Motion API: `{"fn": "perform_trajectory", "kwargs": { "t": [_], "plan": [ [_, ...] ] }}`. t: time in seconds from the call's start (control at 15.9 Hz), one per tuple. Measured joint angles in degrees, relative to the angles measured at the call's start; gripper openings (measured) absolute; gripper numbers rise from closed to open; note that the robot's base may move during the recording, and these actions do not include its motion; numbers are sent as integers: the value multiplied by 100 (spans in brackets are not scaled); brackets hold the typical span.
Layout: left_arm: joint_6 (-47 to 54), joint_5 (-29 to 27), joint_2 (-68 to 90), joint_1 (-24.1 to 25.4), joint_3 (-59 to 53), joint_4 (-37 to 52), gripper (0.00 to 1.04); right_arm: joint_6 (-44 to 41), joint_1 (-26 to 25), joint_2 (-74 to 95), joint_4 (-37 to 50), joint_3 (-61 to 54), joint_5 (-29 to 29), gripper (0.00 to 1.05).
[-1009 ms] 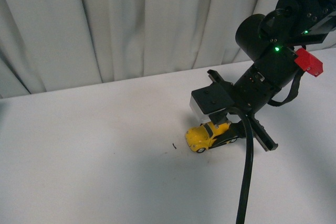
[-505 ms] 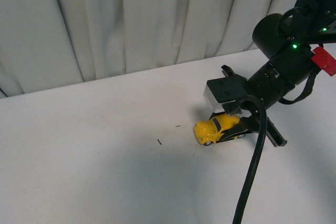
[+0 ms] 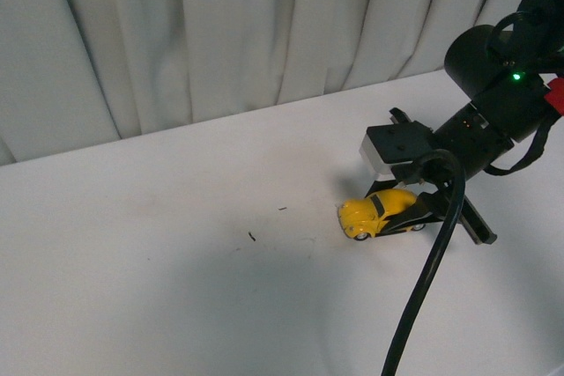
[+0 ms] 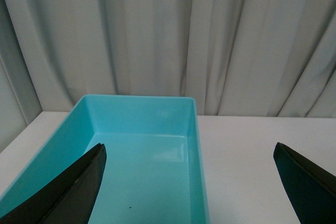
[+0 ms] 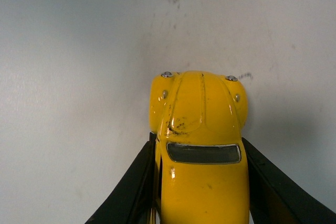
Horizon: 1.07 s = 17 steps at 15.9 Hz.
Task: Wind up and store yellow beetle toy
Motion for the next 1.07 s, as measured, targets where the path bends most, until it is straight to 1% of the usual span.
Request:
{"fn": "perform_trajectory", "kwargs": {
  "t": [0.19,0.38,0.44,0.5,0.57,1.07],
  "plan": [
    [0,-2,0,0,0,0,98,-22,-341,-61,-131,-52,63,42],
    [0,-2,0,0,0,0,98,-42,-415,-70,-197,-50,122,42],
    [0,0,0,0,0,0,98,-57,-398,-74,-214,-44,120,45],
    [0,2,2,0,0,4,98,103,-369,4,-448,-155,164,85],
    [0,0,2,0,0,2,98,136,-367,4,-448,-155,166,98],
    [0,0,2,0,0,2,98,136,-365,2,-455,-157,166,98]
  ]
}}
